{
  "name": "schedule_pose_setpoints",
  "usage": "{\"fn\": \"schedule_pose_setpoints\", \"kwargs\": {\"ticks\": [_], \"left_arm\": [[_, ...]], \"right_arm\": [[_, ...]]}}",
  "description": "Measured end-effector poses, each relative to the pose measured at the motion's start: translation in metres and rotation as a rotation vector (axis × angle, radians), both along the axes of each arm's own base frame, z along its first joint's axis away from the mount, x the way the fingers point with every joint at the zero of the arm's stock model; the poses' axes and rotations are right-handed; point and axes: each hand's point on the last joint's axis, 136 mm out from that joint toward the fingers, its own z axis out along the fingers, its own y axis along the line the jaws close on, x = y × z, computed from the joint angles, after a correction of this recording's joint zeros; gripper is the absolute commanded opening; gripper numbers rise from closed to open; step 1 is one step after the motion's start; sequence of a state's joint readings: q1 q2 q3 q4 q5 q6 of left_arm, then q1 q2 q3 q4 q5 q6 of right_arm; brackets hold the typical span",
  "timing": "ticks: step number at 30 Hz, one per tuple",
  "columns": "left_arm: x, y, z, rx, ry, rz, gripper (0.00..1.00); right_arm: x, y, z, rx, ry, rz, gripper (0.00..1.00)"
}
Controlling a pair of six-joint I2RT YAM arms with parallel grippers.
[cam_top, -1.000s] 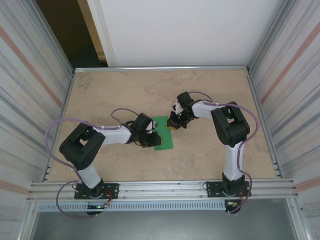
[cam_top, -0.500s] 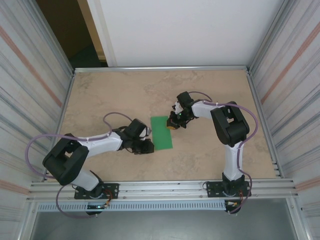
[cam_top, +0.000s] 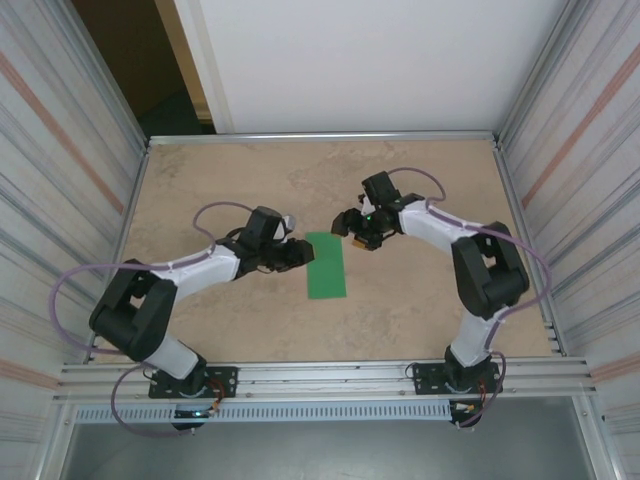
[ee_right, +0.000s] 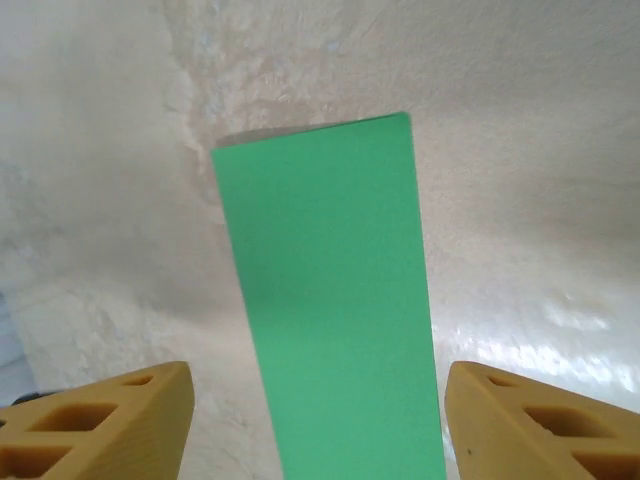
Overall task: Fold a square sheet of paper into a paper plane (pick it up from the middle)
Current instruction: Fold the triangle a second time at the center of the table.
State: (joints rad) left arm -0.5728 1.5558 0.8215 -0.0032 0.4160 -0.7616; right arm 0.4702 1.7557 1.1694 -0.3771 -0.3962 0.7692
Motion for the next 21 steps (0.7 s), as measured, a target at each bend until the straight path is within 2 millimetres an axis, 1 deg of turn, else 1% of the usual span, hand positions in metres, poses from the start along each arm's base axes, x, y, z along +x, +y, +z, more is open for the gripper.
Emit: {"fn": "schedule_pose_setpoints", "kwargs": {"ticks": [1, 3, 6, 9, 11, 15, 21], "left_arm": [[0.005, -0.004, 0.000, -0.006, 0.004, -0.005, 0.40], [0.014, -0.011, 0.000, -0.020, 0.010, -0.014, 0.41], [0.025, -0.016, -0.005, -0.036, 0.030, -0.022, 0.42], [0.033, -0.016, -0.013, -0.041, 0.058, -0.020, 0.42], [0.036, -0.016, -0.020, -0.044, 0.080, -0.023, 0.42], [0.039, -0.018, -0.032, -0.043, 0.124, -0.039, 0.42], [0.045, -0.024, -0.041, -0.019, 0.146, -0.070, 0.42]], "right_arm": [[-0.002, -0.004, 0.003, -0.003, -0.011, -0.015, 0.83], [-0.004, -0.012, 0.003, -0.015, -0.019, -0.045, 0.81], [-0.010, -0.022, -0.010, -0.050, -0.003, -0.085, 0.79], [-0.017, -0.032, -0.023, -0.082, 0.025, -0.127, 0.76], [-0.019, -0.035, -0.027, -0.092, 0.039, -0.148, 0.74], [-0.017, -0.036, -0.025, -0.089, 0.039, -0.187, 0.72], [-0.017, -0.031, -0.024, -0.085, 0.036, -0.198, 0.69]]}}
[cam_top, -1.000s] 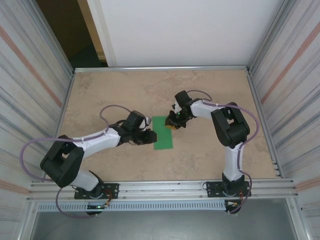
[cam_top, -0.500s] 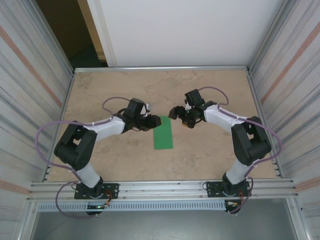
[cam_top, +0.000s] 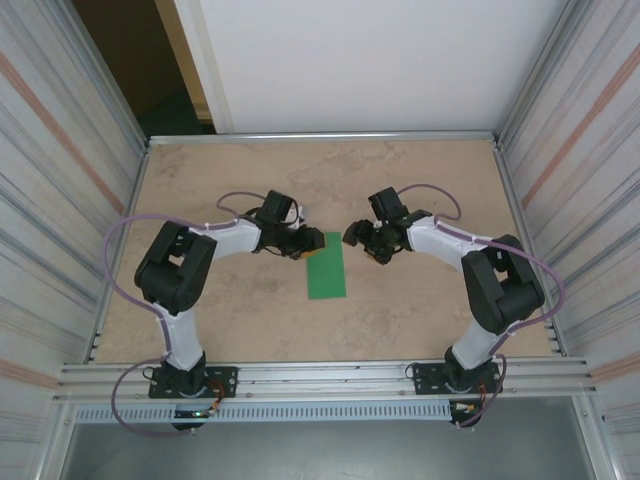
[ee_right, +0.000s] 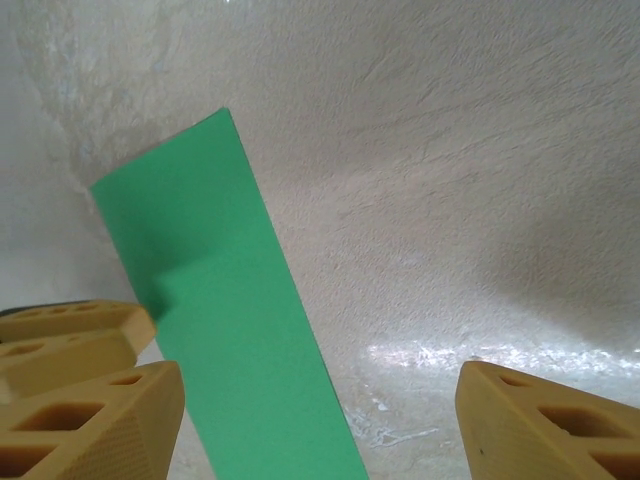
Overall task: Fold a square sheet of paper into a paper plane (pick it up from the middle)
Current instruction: Fold the triangle a second time at the center of the table.
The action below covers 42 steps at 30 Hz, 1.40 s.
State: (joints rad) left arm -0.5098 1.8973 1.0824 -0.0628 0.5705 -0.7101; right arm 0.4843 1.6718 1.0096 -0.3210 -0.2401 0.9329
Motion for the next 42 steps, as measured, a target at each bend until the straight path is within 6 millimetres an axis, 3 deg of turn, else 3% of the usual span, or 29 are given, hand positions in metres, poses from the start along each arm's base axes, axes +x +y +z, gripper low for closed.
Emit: {"fn": "schedule_pose_setpoints", "kwargs": {"ticks": [5, 9, 17, 25, 35, 42], "left_arm": [[-0.002, 0.000, -0.015, 0.028, 0.049, -0.011, 0.42], [0.002, 0.003, -0.016, 0.050, 0.050, 0.002, 0.42], [0.019, 0.015, -0.018, 0.075, 0.074, 0.087, 0.42], [0.022, 0.017, -0.019, 0.071, 0.101, 0.131, 0.42], [0.022, 0.017, -0.020, 0.053, 0.143, 0.163, 0.42], [0.023, 0.017, -0.019, 0.031, 0.165, 0.172, 0.42]], "right_arm": [[0.002, 0.002, 0.001, 0.006, -0.009, -0.001, 0.65], [-0.003, 0.005, -0.004, 0.035, -0.008, -0.001, 0.61], [-0.039, 0.021, -0.023, 0.118, 0.095, 0.062, 0.55], [-0.070, 0.030, -0.033, 0.168, 0.161, 0.124, 0.48], [-0.073, 0.037, -0.028, 0.215, 0.157, 0.164, 0.41], [-0.074, 0.037, -0.028, 0.212, 0.150, 0.184, 0.41]]}}
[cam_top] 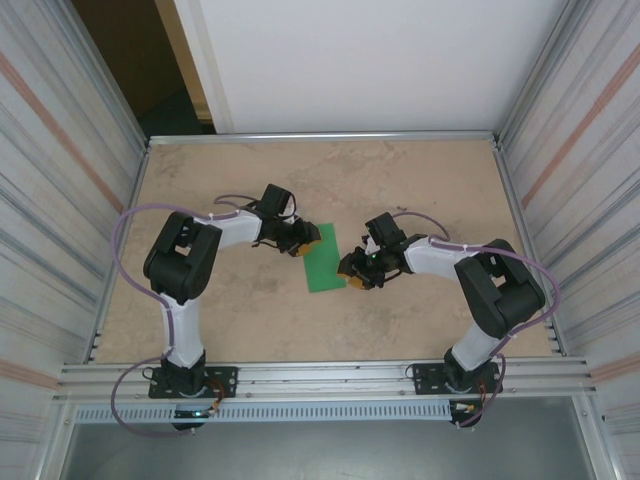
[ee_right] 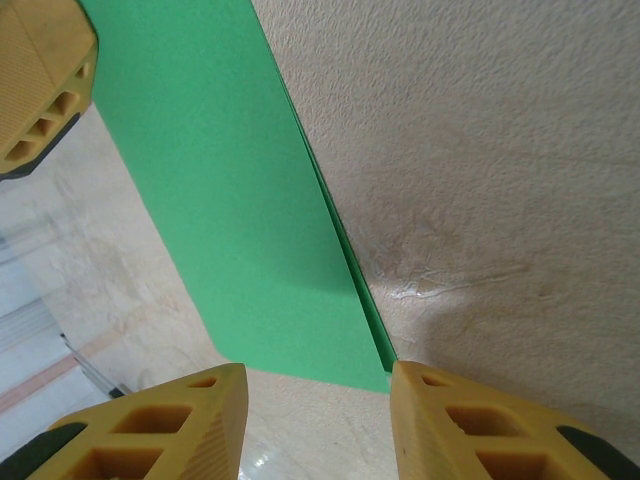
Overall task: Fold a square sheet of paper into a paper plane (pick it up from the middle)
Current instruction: Fold the triangle a second time at the center of the table.
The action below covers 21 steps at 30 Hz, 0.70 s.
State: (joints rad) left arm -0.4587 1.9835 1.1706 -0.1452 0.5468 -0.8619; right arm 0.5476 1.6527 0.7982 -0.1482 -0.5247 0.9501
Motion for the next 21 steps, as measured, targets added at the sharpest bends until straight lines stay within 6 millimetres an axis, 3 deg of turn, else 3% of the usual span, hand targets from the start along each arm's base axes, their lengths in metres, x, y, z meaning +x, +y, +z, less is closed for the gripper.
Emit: {"fn": "schedule_pose_setpoints", "kwargs": {"ticks": [21], "left_arm": [[0.0000, -0.0004, 0.0003, -0.006, 0.002, -0.002, 0.42]], "right_arm": [[-0.0059, 0.0068, -0.0070, 0.013, 0.020, 0.042, 0.40]]}}
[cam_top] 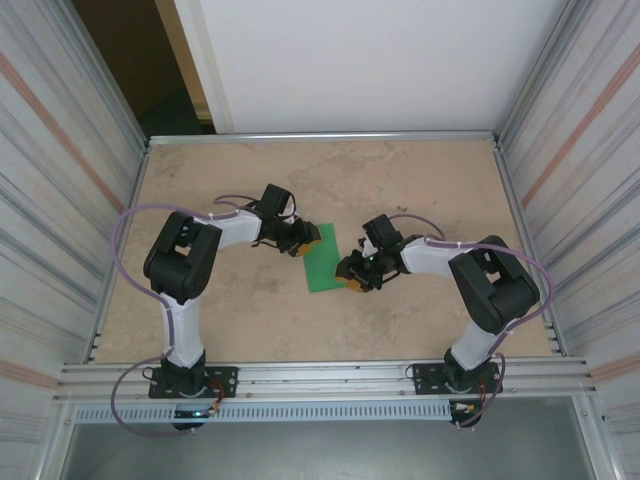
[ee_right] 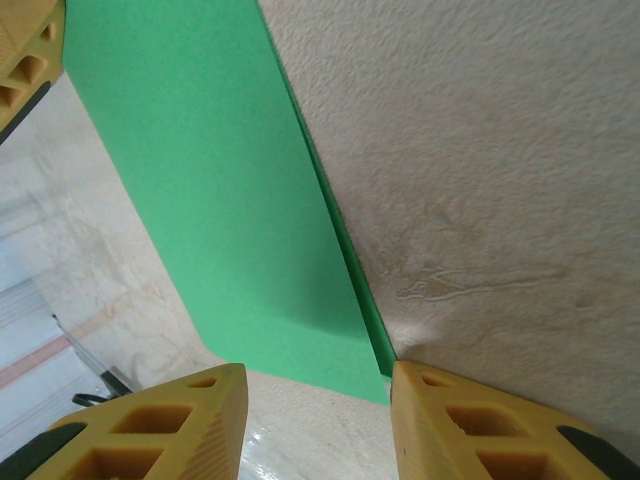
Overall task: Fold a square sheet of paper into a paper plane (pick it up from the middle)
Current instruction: Fold the triangle a second time at the center of the table.
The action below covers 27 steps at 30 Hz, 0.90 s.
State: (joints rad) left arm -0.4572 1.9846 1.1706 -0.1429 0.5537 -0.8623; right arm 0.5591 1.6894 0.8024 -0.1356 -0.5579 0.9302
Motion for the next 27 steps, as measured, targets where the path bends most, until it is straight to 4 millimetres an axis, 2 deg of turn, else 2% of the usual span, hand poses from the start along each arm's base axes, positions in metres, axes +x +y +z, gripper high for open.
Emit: {"fn": "schedule_pose_setpoints", "kwargs": {"ticks": [9, 15, 27], "left_arm": [[0.000, 0.000, 0.000, 0.000, 0.000, 0.000, 0.42], [0.000, 0.000, 0.000, -0.002, 0.000, 0.000, 0.41], [0.000, 0.000, 0.002, -0.017, 0.004, -0.003, 0.42]], "right_arm": [[0.004, 0.007, 0.006, 0.037, -0.027, 0.010, 0.36], [0.013, 0.007, 0.010, 0.055, -0.053, -0.005, 0.30], [0.011, 0.003, 0.007, 0.041, -0.034, -0.015, 0.09]]}}
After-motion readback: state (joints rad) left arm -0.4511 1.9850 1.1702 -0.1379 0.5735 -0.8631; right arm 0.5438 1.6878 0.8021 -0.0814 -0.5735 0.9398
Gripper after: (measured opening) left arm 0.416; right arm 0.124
